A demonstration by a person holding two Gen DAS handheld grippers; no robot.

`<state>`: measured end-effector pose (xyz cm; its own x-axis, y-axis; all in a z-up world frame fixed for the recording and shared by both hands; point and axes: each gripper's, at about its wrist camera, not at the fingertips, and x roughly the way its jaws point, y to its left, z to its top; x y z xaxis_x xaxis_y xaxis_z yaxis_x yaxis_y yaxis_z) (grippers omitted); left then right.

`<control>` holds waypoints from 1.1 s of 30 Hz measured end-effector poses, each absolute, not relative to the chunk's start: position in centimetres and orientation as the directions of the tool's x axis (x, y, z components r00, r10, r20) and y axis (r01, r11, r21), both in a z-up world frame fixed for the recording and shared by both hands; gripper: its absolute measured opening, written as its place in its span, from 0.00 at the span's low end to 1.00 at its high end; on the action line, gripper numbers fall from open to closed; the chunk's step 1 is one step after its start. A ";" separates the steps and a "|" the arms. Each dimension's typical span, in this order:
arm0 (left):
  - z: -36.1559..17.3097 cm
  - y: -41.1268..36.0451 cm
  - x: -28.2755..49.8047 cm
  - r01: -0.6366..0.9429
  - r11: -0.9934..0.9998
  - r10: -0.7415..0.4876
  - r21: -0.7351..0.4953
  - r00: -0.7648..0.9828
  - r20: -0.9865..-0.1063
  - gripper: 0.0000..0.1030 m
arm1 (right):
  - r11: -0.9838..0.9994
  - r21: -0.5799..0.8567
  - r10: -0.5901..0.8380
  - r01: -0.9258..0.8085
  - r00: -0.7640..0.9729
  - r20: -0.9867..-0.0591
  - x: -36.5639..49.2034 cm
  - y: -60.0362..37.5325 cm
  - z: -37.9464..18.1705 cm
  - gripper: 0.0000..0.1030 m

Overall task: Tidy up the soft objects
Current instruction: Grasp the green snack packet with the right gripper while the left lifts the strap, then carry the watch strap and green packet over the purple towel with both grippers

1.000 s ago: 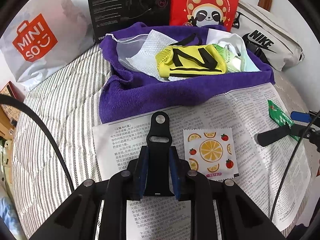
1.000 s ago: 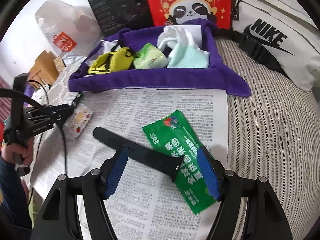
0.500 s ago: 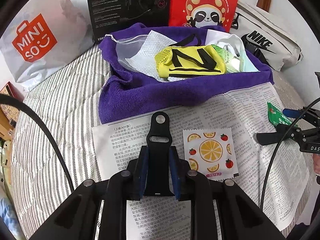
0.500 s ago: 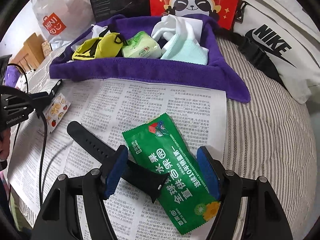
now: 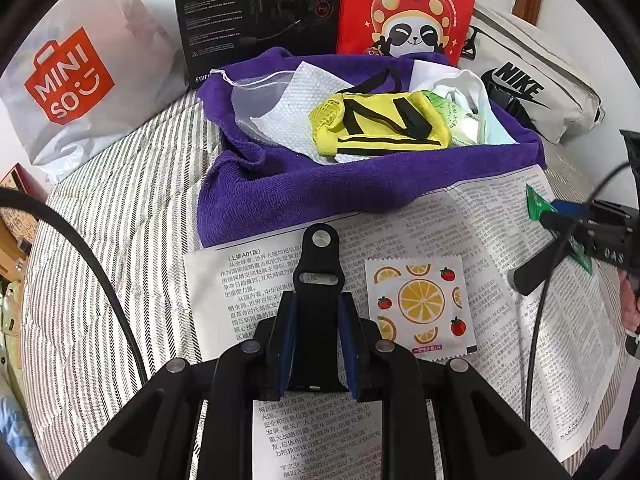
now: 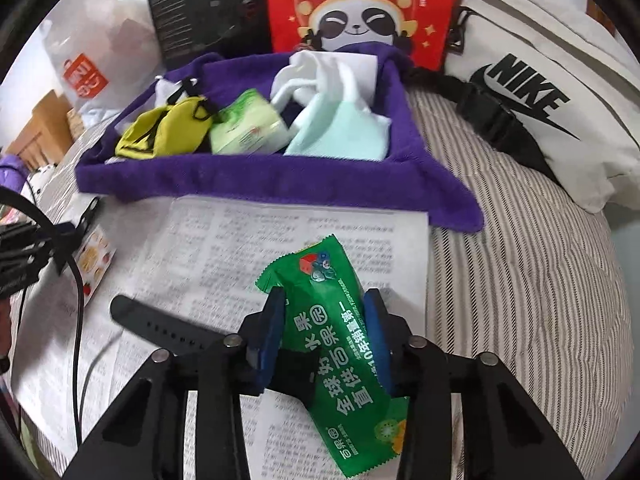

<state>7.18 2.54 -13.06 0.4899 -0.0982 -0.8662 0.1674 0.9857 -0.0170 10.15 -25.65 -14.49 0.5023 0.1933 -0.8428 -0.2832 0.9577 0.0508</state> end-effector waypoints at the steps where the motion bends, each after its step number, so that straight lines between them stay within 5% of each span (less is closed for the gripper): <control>1: -13.1 2.5 7.2 0.168 0.986 -0.100 -0.018 0.489 -0.866 0.20 | 0.959 0.053 0.193 -0.278 0.506 -0.841 10.2 -25.7 -14.4 0.35; 10: -13.0 2.9 7.1 0.146 0.988 -0.118 -0.052 0.495 -0.861 0.19 | 0.964 0.089 0.210 -0.249 0.514 -0.832 10.1 -27.0 -13.7 0.18; 33: -10.3 4.7 6.6 0.105 0.986 -0.167 -0.132 0.515 -0.841 0.19 | 0.966 0.119 0.228 -0.228 0.549 -0.804 11.1 -28.9 -9.8 0.17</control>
<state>6.58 4.66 -10.35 0.5152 -0.1674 -0.8405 0.1051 0.9857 -0.1318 11.11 -28.92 -9.81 0.5492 0.2281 -0.8040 -0.2278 0.9665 0.1185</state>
